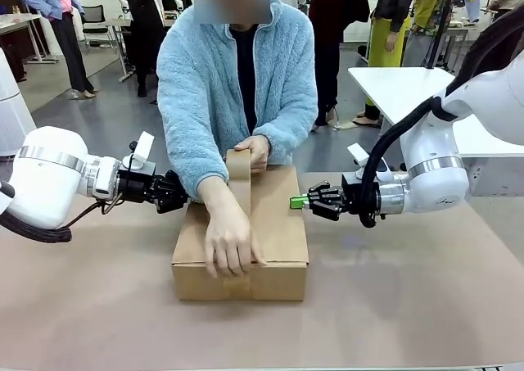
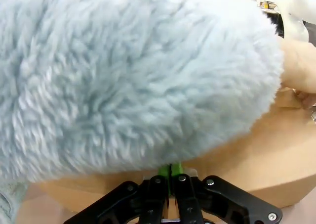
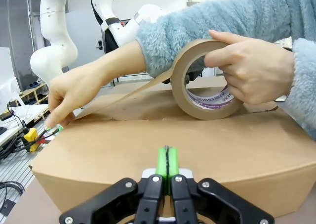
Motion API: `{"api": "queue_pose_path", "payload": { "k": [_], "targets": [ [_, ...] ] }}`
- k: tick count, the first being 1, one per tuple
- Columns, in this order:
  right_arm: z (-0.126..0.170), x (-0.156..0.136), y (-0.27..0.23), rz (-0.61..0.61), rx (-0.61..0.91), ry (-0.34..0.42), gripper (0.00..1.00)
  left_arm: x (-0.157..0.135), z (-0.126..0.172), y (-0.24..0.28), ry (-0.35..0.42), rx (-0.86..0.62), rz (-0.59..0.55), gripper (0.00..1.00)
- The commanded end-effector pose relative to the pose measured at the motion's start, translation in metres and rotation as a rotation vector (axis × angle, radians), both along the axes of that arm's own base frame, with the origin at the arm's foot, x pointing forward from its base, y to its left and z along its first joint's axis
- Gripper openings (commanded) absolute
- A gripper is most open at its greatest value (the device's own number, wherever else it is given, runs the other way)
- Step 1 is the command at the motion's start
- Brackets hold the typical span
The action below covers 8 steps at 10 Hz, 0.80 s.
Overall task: Wrap the clocks to prevent damage.
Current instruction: After the human seals the box with tape, release both hands from the side flaps of the Package Box.
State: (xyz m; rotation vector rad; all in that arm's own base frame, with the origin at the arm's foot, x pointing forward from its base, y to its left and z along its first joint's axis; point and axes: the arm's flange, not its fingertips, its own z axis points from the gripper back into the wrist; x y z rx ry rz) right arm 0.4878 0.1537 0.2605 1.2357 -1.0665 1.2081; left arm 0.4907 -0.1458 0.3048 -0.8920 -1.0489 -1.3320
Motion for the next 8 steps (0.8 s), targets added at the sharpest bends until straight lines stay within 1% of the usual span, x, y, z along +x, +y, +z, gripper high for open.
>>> {"api": "queue_pose_path", "payload": {
  "k": [1,8],
  "targets": [
    [-0.0013,-0.0002,-0.0007,-0.002,-0.003,0.001,0.01,-0.0008,-0.0031,-0.0010,-0.022,0.010,0.005,0.01],
    [-0.0013,-0.0002,-0.0007,-0.002,-0.003,0.001,0.01,-0.0008,-0.0031,-0.0010,-0.022,0.010,0.005,0.01]
  ]
}}
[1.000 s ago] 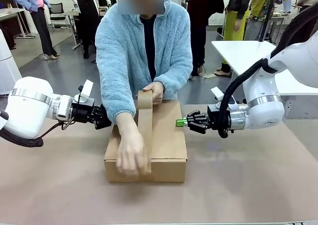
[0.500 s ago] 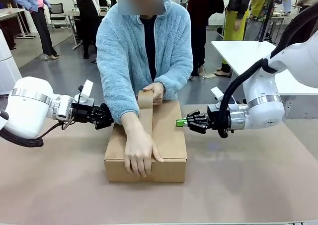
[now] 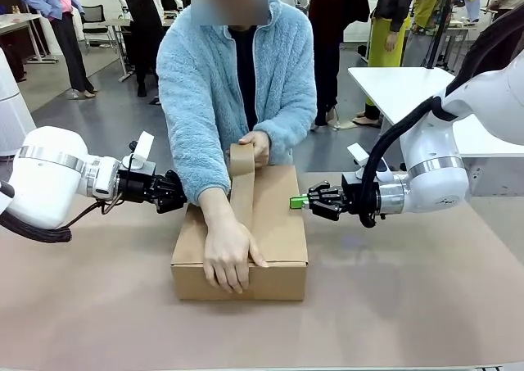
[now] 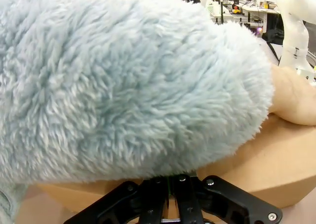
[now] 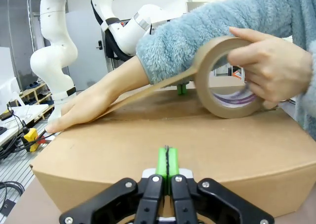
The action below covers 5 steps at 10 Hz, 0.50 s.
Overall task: Wrap the clocks to prevent damage.
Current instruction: After the human seals the box with tape, release both hands from the side flaps of the Package Box.
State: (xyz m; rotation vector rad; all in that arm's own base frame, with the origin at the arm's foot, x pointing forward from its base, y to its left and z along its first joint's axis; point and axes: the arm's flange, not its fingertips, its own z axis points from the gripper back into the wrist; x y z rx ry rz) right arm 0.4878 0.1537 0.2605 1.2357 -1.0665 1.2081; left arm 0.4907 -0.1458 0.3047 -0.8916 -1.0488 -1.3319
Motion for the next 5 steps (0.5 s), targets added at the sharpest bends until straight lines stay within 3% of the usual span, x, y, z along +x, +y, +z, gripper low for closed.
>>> {"api": "queue_pose_path", "payload": {
  "k": [1,5],
  "targets": [
    [-0.0013,-0.0002,-0.0007,-0.002,-0.003,0.001,0.01,-0.0009,-0.0031,-0.0010,-0.022,0.010,0.005,0.01],
    [-0.0013,-0.0002,-0.0007,-0.002,-0.003,0.001,0.01,-0.0009,-0.0031,-0.0010,-0.022,0.010,0.005,0.01]
  ]
}}
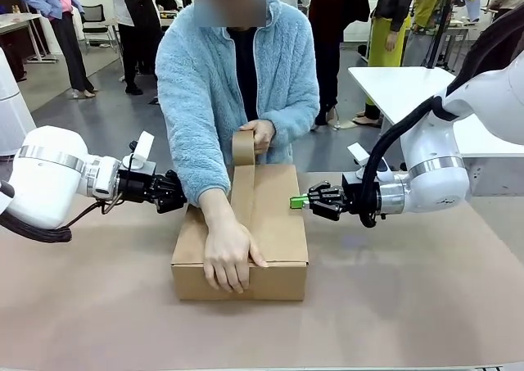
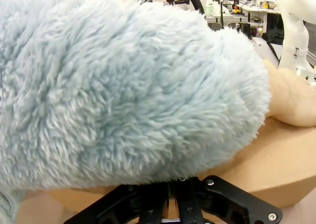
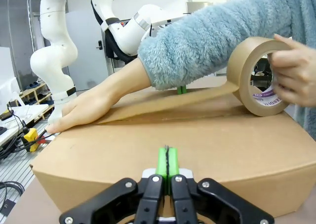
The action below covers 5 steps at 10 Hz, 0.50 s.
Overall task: Wrap the clocks to prevent damage.
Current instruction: After the human seals the box with tape, release both hands from the side flaps of the Package Box.
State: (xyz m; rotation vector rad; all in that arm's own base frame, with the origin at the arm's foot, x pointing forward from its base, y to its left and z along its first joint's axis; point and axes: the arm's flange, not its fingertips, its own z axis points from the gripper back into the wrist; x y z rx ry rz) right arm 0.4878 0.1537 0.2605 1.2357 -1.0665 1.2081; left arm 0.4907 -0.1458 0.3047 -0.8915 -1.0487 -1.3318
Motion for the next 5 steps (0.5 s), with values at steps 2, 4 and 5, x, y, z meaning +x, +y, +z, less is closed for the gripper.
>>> {"api": "queue_pose_path", "payload": {
  "k": [2,4,5],
  "targets": [
    [-0.0013,-0.0002,-0.0007,-0.002,-0.003,0.001,0.01,-0.0009,-0.0031,-0.0011,-0.022,0.010,0.005,0.01],
    [-0.0013,-0.0002,-0.0007,-0.002,-0.003,0.001,0.01,-0.0009,-0.0031,-0.0011,-0.022,0.010,0.005,0.01],
    [-0.0013,-0.0002,-0.0007,-0.002,-0.003,0.001,0.01,-0.0009,-0.0031,-0.0011,-0.022,0.010,0.005,0.01]
  ]
}}
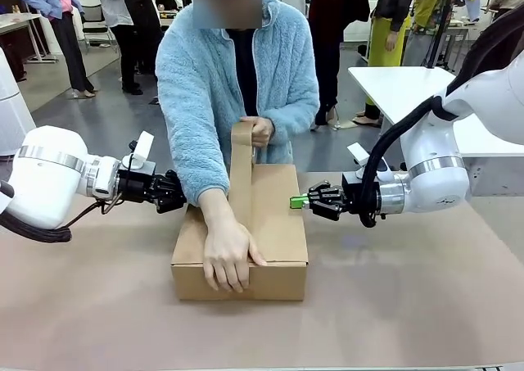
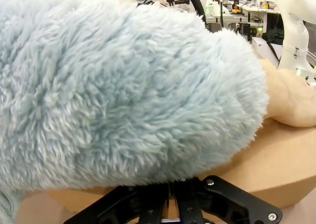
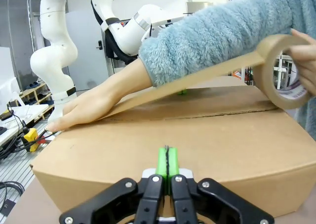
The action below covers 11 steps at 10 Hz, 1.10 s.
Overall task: Wrap the clocks to prevent damage.
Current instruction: After the human seals the box with tape, release both hands from the side flaps of the Package Box.
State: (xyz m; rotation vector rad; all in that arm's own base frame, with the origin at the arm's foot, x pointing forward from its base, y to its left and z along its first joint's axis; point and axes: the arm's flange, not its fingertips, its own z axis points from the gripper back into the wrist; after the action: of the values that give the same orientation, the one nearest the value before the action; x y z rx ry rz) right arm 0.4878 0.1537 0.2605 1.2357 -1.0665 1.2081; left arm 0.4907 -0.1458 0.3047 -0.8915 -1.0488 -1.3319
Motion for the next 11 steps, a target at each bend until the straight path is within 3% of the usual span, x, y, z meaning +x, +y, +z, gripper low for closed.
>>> {"api": "queue_pose_path", "payload": {
  "k": [1,11],
  "targets": [
    [-0.0013,-0.0002,-0.0007,-0.002,-0.003,0.001,0.01,-0.0009,-0.0031,-0.0011,-0.022,0.010,0.005,0.01],
    [-0.0013,-0.0002,-0.0007,-0.002,-0.003,0.001,0.01,-0.0009,-0.0031,-0.0011,-0.022,0.010,0.005,0.01]
  ]
}}
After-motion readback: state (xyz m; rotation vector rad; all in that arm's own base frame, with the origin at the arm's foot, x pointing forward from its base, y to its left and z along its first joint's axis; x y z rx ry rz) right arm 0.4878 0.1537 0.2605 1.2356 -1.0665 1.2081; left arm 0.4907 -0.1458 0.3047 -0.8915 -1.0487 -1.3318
